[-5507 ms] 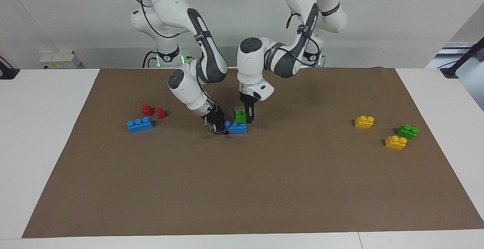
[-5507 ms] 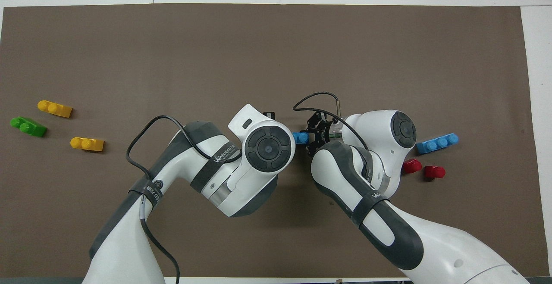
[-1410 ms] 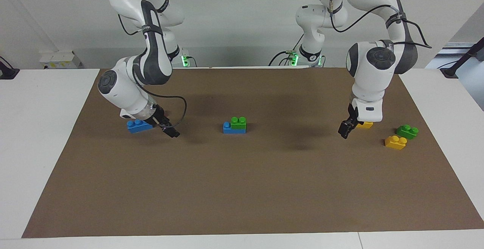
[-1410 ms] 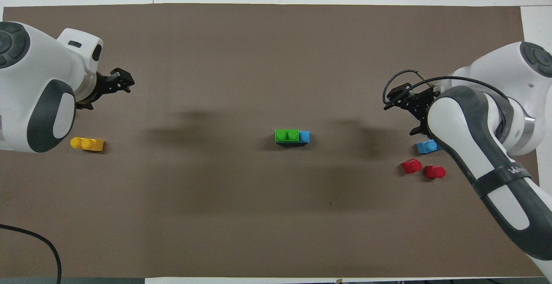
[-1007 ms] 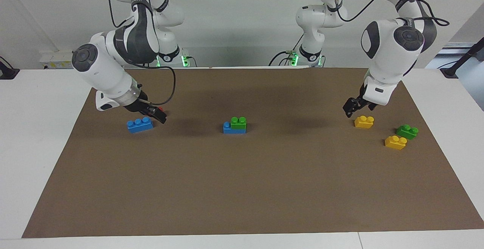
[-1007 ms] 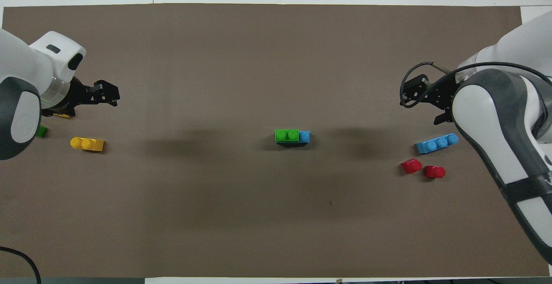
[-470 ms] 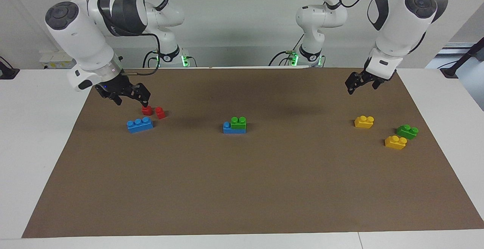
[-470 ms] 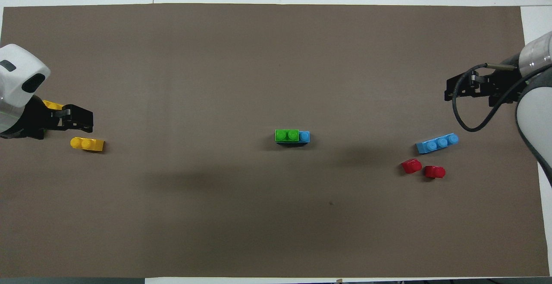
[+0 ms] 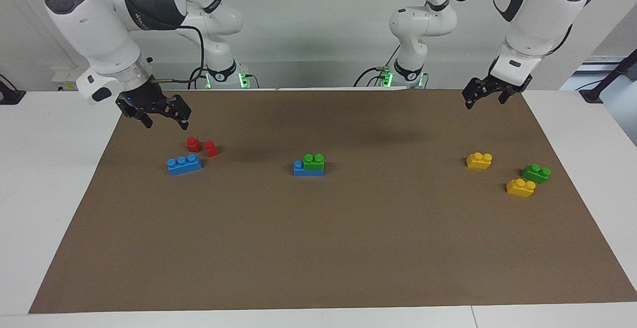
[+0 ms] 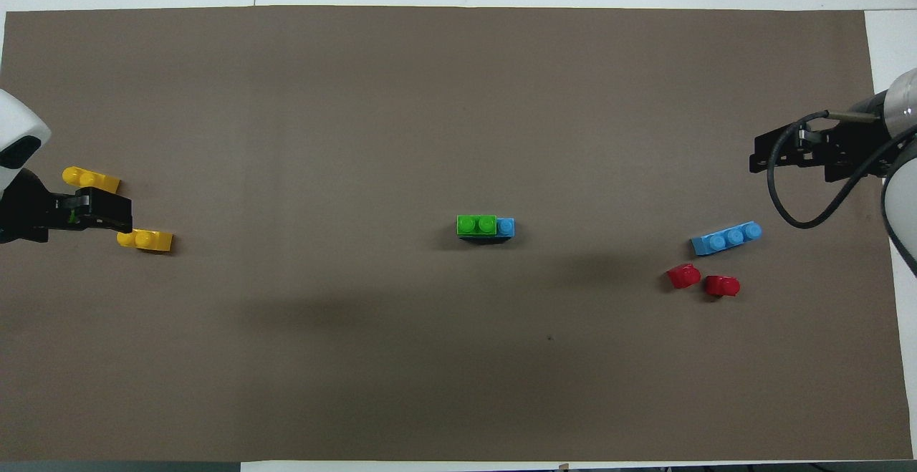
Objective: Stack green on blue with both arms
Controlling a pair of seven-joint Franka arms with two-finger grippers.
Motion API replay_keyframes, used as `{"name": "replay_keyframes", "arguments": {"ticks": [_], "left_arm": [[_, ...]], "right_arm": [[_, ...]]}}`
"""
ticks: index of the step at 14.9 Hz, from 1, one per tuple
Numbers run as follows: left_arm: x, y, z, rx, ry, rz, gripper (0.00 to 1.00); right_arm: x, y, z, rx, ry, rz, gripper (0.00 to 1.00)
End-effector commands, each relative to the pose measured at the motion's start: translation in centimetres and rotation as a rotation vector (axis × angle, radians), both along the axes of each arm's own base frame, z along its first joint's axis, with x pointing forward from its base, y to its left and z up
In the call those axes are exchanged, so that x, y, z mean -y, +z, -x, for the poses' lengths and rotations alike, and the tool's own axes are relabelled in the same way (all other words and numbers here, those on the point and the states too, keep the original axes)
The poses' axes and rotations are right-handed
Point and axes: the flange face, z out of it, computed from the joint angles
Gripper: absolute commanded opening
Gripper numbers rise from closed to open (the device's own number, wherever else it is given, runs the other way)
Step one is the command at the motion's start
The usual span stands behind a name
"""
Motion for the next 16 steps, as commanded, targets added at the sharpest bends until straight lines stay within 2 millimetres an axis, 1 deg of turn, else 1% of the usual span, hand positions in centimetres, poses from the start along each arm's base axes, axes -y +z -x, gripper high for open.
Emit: {"name": "replay_keyframes", "arguments": {"ticks": [1,2,4,6,8,16], "left_arm": [[-0.1,1.6,0.0,0.004,0.011,0.079,1.0],[0.0,2.2,-0.2,0.014,0.013,0.095,1.0],[0.1,2.2,-0.3,0.0,0.013,0.098,1.0],[0.1,3.2,-0.5,0.016,0.012,0.098,1.0],[0.3,3.6,-1.0,0.027,0.008,0.098,1.0],[0.4,3.4,-1.0,0.028,-0.005,0.098,1.0]], "right_arm": [[1.3,0.9,0.7,0.001,0.028,0.014,1.0],[1.4,1.0,0.8,-0.002,0.034,0.027,1.0],[1.6,1.0,0.8,-0.001,0.037,0.045,1.0],[2.0,1.1,0.8,0.0,0.031,0.045,1.0],[2.4,1.2,1.0,0.002,0.024,0.045,1.0],[2.0,1.3,1.0,0.001,0.023,0.025,1.0]]}}
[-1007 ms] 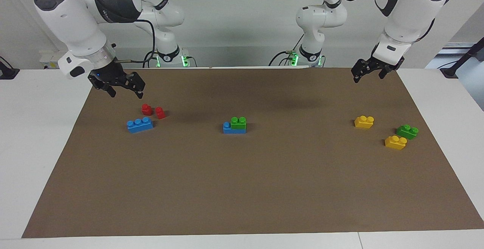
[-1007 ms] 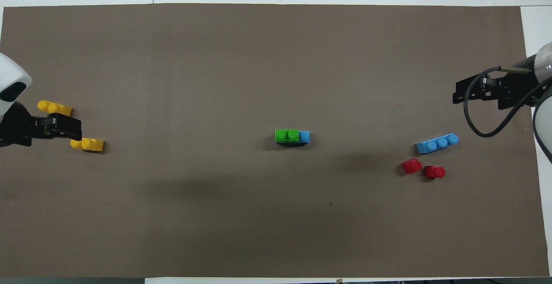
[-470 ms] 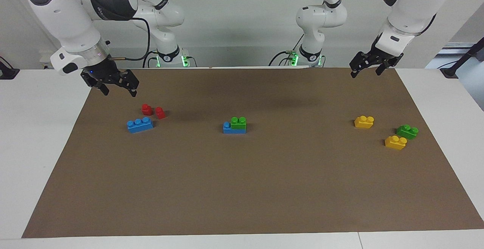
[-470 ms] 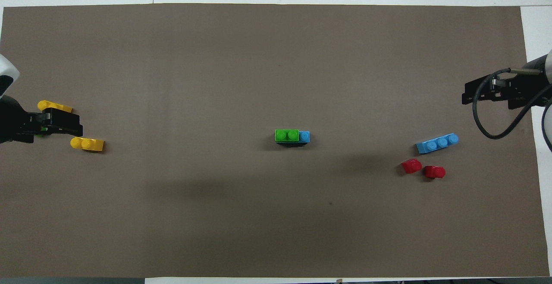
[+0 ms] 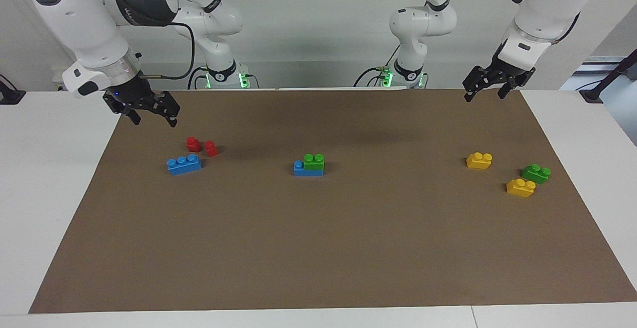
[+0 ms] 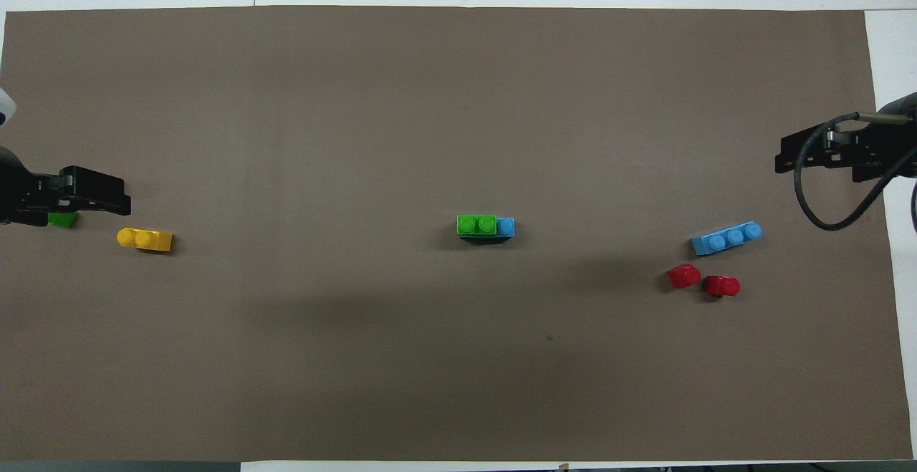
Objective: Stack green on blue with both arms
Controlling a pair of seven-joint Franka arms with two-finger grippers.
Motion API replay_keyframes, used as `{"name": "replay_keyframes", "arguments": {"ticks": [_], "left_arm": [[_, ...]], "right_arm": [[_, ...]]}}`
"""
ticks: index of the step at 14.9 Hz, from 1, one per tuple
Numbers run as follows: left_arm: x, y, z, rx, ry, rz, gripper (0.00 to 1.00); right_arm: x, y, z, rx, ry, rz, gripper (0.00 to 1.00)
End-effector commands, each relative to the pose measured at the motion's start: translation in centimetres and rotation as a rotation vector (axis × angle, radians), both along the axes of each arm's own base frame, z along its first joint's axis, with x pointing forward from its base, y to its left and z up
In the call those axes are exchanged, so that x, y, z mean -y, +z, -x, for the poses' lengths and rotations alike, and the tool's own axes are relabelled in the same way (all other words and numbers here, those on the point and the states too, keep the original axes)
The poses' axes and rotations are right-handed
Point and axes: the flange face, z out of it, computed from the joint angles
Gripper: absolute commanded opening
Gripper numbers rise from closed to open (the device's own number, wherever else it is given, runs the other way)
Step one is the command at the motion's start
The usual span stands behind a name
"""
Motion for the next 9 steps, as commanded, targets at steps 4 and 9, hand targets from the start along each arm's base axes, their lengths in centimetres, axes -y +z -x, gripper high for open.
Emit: {"name": "replay_keyframes", "arguments": {"ticks": [4,9], "left_arm": [[-0.12,-0.05,-0.15,-0.014,-0.114,0.018,1.0],[-0.34,0.06,-0.15,-0.009,-0.106,0.019,1.0]], "right_arm": [[0.16,0.65,0.69,-0.009,0.021,-0.003,1.0],[0.16,0.71,0.83,-0.012,0.021,-0.004,1.0]]}}
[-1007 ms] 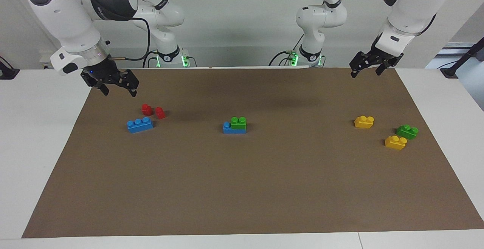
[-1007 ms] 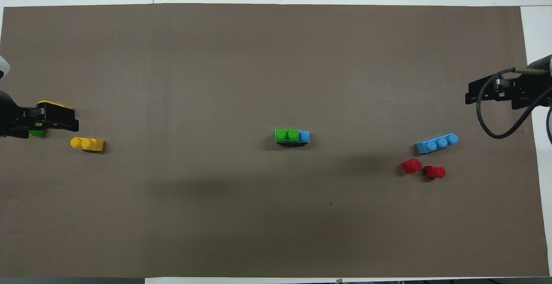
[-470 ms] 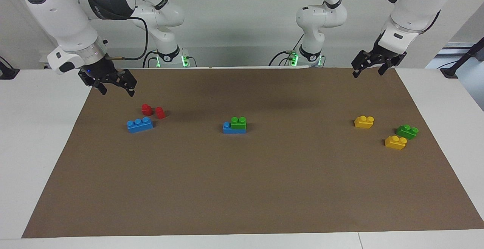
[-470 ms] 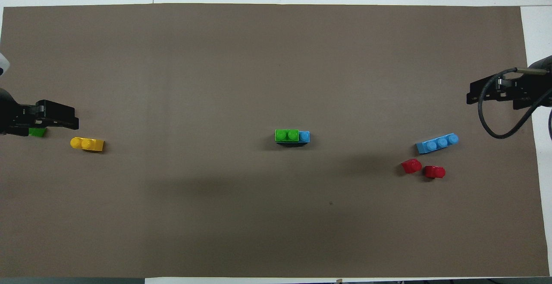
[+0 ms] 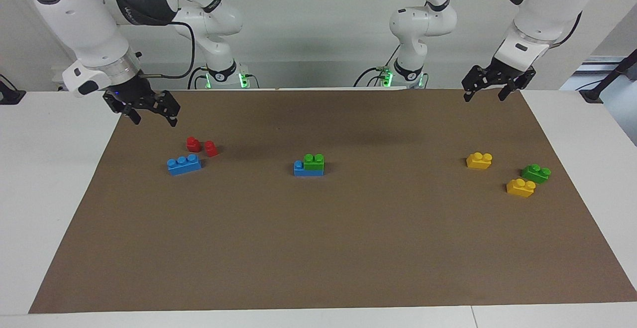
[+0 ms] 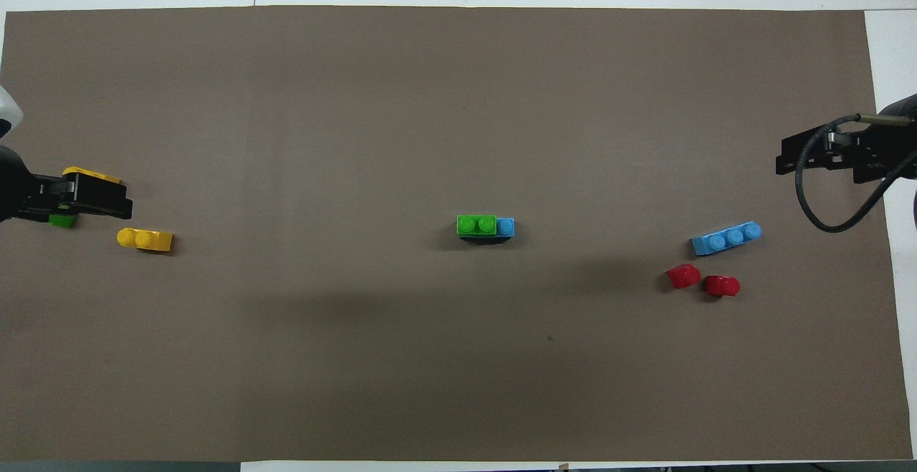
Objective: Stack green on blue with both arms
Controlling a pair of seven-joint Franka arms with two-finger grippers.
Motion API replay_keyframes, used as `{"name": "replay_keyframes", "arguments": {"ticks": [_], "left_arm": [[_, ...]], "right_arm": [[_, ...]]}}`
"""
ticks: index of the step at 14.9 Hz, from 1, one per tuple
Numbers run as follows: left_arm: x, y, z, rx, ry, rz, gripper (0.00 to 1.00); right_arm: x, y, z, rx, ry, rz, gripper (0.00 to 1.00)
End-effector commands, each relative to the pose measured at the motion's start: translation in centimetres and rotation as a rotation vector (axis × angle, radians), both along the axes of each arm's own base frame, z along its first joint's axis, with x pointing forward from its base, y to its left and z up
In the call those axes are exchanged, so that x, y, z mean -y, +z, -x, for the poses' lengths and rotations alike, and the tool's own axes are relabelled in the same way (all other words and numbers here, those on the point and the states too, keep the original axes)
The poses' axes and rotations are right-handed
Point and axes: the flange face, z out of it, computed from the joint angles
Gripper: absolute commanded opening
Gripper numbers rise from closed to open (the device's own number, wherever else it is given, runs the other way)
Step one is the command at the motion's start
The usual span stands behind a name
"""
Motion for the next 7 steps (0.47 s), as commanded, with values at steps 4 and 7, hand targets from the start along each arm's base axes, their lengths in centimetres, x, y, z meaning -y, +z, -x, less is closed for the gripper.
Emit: {"name": "replay_keyframes", "arguments": {"ticks": [4,7], "left_arm": [[-0.29,0.14,0.03,-0.013,-0.013,0.014,1.0],[-0.07,0.13,0.07,-0.014,-0.018,0.013,1.0]], "right_arm": [[0.2,0.49,0.63,-0.01,0.02,-0.003,1.0],[0.29,0.56,0.63,-0.008,0.018,-0.003,1.0]]}}
